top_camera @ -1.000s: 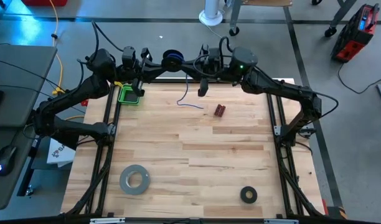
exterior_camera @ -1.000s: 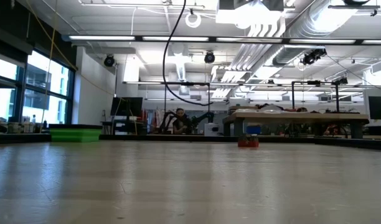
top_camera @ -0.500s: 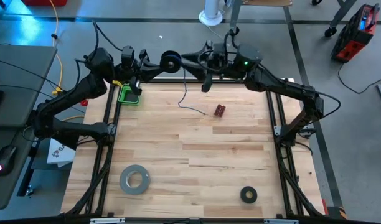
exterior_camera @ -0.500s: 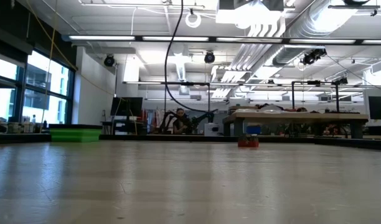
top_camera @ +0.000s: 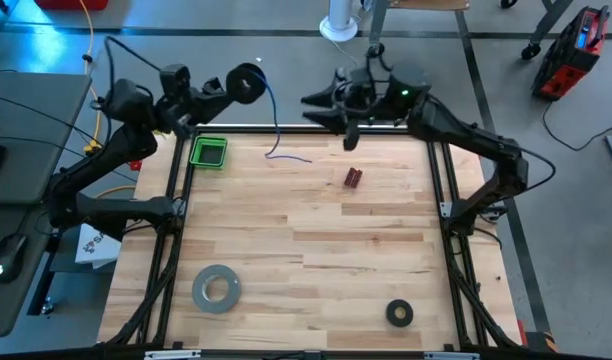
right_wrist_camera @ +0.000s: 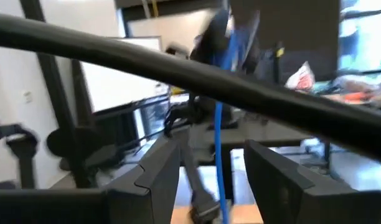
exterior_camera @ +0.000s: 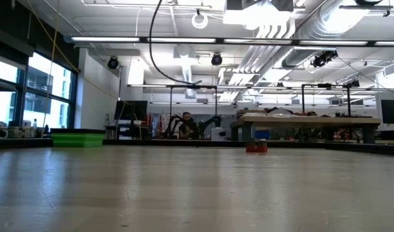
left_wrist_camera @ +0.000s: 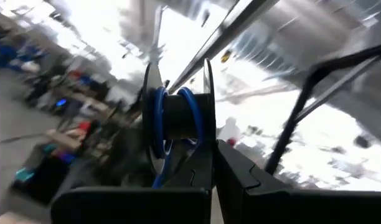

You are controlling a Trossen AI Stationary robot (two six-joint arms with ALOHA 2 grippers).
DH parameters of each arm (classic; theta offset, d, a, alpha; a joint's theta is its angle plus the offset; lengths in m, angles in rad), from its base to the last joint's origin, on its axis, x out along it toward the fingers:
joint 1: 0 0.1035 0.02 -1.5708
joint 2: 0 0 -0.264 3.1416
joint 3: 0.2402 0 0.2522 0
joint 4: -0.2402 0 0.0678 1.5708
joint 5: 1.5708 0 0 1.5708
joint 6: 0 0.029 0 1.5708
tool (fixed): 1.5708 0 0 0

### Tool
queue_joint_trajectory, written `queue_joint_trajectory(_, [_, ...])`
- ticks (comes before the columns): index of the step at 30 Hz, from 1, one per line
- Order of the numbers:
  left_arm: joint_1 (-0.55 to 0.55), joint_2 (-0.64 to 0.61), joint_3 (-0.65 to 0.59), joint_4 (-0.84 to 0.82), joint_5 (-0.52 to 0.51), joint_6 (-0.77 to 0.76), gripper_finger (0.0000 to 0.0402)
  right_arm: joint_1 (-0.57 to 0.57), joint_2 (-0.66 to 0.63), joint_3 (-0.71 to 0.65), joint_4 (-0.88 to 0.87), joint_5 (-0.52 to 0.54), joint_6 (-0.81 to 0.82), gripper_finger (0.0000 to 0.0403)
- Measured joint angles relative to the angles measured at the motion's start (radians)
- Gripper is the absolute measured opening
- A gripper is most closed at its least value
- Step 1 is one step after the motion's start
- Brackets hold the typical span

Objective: Coil cords
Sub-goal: Coil the blue wire onto the spool

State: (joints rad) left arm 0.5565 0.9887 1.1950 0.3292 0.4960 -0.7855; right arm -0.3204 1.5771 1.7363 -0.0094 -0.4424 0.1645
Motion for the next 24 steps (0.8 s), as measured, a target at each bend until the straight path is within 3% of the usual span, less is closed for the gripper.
queue_joint_trajectory(4, [-0.004, -0.004, 0.0, 0.103, 0.018, -0.041, 0.0, 0.028, 0.06, 0.0, 0.073, -0.025, 0.01, 0.0168])
queue_joint_trajectory(14, [-0.004, -0.001, 0.0, 0.104, 0.0, -0.078, 0.0, 0.074, 0.171, -0.001, 0.277, -0.085, 0.106, 0.0167])
queue_joint_trajectory(24, [-0.03, -0.001, 0.0, 0.111, -0.015, -0.102, 0.0, 0.075, 0.173, -0.001, 0.307, -0.018, 0.07, 0.0167])
